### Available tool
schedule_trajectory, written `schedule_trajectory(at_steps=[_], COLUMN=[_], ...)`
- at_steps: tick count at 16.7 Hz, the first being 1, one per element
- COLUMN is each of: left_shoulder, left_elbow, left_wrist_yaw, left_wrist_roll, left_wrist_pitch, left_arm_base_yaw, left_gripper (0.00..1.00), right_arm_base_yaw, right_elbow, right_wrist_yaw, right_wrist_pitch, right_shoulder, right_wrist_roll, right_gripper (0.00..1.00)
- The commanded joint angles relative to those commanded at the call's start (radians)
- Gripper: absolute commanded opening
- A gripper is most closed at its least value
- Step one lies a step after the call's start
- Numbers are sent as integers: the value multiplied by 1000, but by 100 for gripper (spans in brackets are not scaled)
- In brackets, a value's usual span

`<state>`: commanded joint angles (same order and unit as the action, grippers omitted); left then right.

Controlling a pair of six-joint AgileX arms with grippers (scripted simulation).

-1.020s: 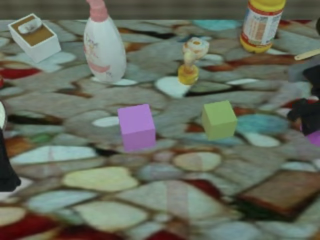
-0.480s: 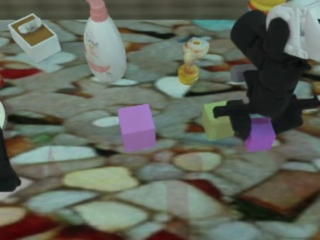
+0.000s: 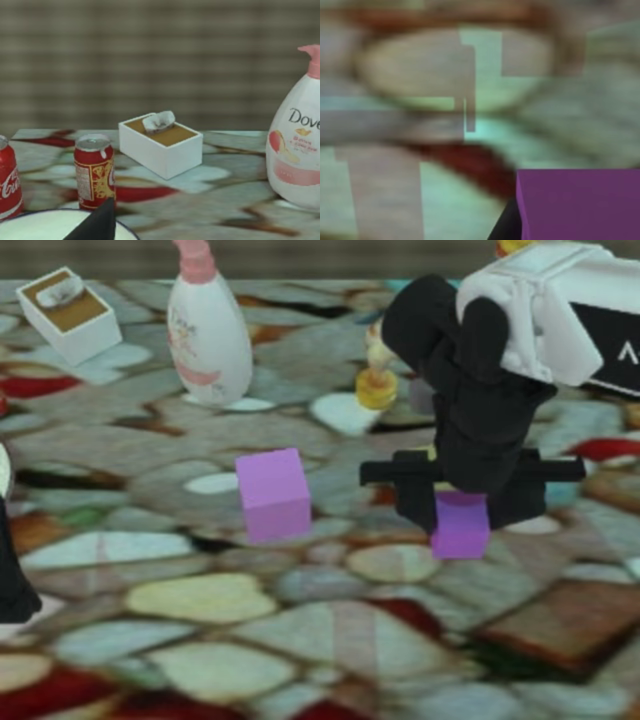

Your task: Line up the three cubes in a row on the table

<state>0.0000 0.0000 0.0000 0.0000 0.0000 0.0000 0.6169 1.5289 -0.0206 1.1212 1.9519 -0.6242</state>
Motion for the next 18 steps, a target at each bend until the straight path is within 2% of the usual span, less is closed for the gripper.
schedule_trajectory(at_steps=[5, 12, 17, 18], left_shoulder=[0, 0, 0, 0], left_elbow=[0, 0, 0, 0], left_wrist_yaw=[0, 0, 0, 0], left_wrist_roll=[0, 0, 0, 0], left_wrist_pitch=[0, 0, 0, 0], left_arm_base_yaw=[0, 0, 0, 0], left_gripper=[100, 100, 100, 100], right_arm_base_yaw=[-3, 3, 4, 4], right_elbow=[-16, -163, -175, -175], right_wrist_yaw=[2, 0, -1, -1], right_wrist_pitch=[-19, -241, -255, -255], right_shoulder=[6, 74, 80, 80], right_wrist_roll=[1, -5, -5, -5], right_gripper=[0, 0, 0, 8])
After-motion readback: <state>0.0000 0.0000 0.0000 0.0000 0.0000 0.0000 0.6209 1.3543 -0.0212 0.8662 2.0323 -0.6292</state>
